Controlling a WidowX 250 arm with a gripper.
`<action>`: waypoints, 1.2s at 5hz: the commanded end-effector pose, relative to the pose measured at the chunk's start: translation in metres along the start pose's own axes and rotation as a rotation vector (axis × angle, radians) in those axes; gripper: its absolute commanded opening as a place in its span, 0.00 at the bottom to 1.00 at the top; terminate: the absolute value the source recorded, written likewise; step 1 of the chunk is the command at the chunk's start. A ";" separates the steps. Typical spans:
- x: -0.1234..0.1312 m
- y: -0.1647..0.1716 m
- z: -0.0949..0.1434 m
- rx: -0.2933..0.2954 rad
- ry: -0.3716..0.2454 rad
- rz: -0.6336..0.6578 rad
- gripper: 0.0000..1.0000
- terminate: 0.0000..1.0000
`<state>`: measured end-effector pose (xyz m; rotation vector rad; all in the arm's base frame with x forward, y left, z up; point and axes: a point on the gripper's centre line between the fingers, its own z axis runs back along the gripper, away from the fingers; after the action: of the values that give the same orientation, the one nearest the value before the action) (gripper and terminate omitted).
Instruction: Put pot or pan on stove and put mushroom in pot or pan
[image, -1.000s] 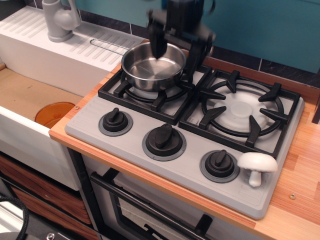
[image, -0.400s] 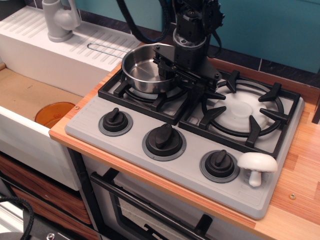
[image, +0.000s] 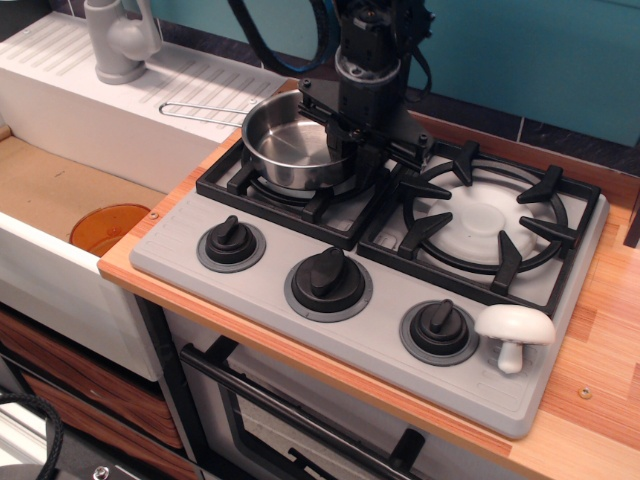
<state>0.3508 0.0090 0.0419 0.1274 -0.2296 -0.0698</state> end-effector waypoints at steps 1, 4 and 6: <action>0.029 0.007 0.022 0.001 -0.059 -0.014 0.00 0.00; 0.044 -0.014 0.086 -0.005 0.012 -0.022 0.00 0.00; 0.051 -0.064 0.091 0.002 0.024 -0.004 0.00 0.00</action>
<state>0.3690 -0.0717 0.1157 0.1371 -0.1541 -0.0753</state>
